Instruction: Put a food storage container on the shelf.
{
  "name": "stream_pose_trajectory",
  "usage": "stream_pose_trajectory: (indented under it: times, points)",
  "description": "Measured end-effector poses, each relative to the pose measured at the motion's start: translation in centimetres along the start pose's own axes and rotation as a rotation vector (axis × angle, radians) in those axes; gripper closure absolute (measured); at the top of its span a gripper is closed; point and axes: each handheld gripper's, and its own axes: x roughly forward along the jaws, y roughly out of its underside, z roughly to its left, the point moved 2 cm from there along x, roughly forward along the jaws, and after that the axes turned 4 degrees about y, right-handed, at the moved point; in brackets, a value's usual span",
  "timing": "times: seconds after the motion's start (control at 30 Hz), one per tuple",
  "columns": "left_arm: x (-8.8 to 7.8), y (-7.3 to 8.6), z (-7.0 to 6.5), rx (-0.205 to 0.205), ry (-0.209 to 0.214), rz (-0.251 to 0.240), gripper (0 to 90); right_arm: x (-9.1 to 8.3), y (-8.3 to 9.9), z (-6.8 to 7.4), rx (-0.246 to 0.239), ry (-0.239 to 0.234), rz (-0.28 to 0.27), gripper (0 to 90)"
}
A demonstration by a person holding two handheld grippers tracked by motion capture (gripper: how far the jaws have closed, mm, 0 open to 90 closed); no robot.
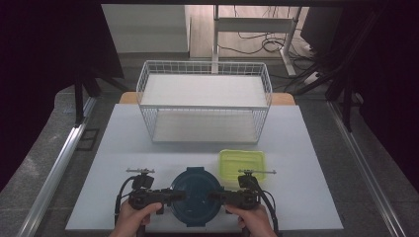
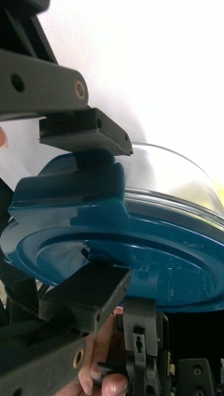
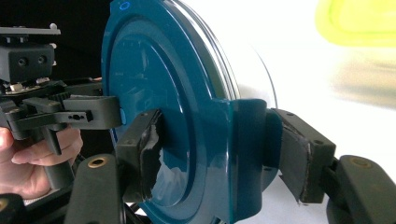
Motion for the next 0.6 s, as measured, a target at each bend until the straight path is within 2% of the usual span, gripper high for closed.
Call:
stream_pose_trajectory:
  times: [0.6]
  points:
    - [-0.2, -1.2, -1.0, 0.034, 0.011, -0.018, 36.3, -1.2, -1.2, 0.5, -0.041, 0.006, -0.031, 36.1]
